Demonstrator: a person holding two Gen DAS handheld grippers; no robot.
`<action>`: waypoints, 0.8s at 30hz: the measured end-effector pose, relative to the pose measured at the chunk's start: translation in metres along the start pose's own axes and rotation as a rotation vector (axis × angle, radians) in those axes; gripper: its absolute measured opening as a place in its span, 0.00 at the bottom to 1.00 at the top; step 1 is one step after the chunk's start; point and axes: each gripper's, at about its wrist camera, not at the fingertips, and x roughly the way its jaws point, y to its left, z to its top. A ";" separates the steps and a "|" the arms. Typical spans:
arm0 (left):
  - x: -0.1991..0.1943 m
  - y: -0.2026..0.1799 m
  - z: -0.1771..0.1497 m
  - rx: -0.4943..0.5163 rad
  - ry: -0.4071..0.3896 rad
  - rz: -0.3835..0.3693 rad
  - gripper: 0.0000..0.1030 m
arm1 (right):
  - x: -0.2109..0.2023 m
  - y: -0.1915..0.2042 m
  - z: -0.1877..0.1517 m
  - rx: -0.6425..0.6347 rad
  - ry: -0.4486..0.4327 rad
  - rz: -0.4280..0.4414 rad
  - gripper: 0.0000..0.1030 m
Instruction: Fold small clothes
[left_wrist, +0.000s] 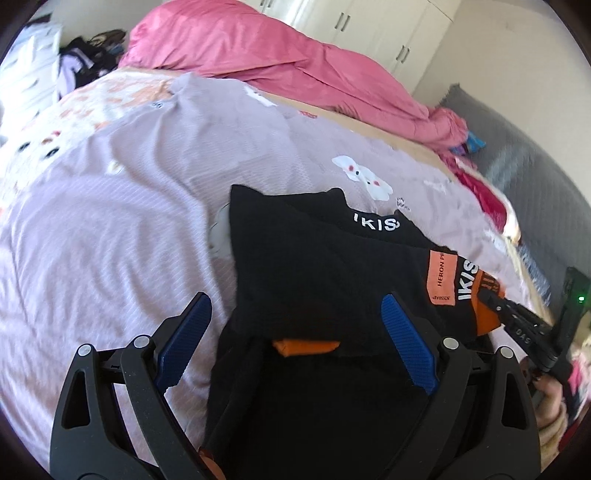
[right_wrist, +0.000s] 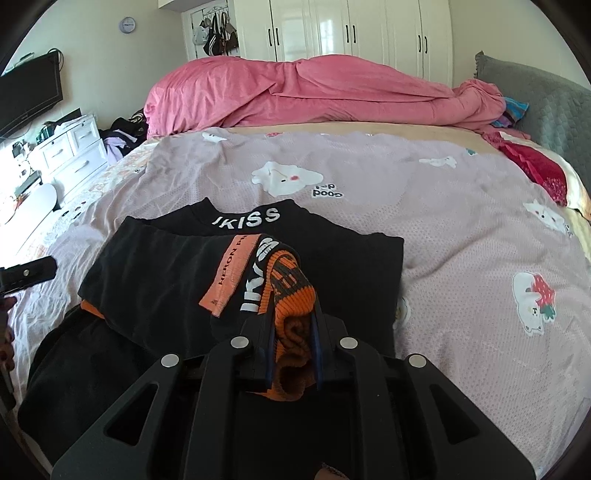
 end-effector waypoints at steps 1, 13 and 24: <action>0.005 -0.004 0.003 0.015 0.008 0.003 0.84 | 0.001 -0.002 -0.001 0.004 0.002 -0.006 0.15; 0.045 -0.023 0.000 0.083 0.052 -0.033 0.84 | 0.004 -0.025 -0.010 0.043 0.006 -0.125 0.25; 0.061 -0.037 -0.005 0.181 0.086 0.016 0.84 | 0.004 0.010 -0.011 -0.013 0.016 -0.007 0.36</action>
